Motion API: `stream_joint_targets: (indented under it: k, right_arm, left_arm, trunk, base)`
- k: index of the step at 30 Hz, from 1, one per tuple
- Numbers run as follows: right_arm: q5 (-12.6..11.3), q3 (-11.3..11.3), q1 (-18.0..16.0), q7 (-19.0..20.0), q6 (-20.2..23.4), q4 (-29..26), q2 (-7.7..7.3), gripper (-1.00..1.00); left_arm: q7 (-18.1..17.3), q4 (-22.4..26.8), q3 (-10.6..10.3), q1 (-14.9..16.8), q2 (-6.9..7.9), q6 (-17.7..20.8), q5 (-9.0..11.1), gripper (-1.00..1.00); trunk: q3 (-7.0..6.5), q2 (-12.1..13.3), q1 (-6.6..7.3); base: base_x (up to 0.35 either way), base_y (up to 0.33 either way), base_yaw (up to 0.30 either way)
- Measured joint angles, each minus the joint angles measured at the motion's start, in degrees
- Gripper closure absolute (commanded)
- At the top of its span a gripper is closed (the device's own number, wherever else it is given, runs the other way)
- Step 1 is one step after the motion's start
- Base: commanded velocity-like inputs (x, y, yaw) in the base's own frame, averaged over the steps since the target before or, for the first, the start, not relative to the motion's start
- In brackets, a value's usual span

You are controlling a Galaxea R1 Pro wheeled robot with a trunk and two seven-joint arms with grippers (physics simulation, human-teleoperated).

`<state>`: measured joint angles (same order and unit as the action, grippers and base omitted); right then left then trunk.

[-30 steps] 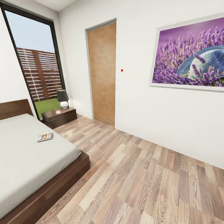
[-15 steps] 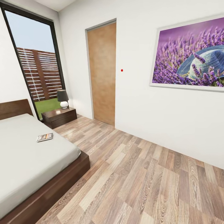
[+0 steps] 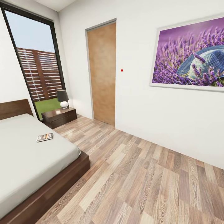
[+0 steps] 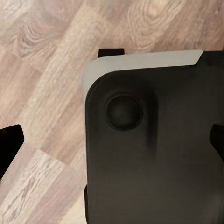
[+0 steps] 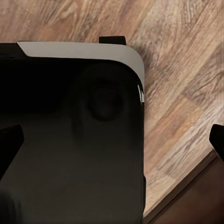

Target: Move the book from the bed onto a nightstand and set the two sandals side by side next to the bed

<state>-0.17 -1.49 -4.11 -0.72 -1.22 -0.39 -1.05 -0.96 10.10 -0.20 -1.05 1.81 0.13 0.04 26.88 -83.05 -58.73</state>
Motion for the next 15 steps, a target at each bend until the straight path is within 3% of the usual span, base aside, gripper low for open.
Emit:
stream_joint_targets:
  k: [9, 15]
  right_arm:
    - [-2.5, -1.0, 0.0, -0.7, 0.0, -0.4, -1.88, -1.0]
    - [-4.2, -1.1, 0.0, -2.2, 0.2, -0.9, -2.93, -1.0]
  left_arm:
    - [0.2, 3.1, 0.4, 0.1, -0.05, 1.5, 0.3, -1.0]
    - [0.4, 4.9, 0.6, 0.3, -0.44, 3.2, 2.2, -1.0]
  trunk:
    - [0.0, 0.0, 0.0]
    - [0.0, 0.0, 0.0]
  base:
    - [0.0, 0.0, 0.0]
    - [0.0, 0.0, 0.0]
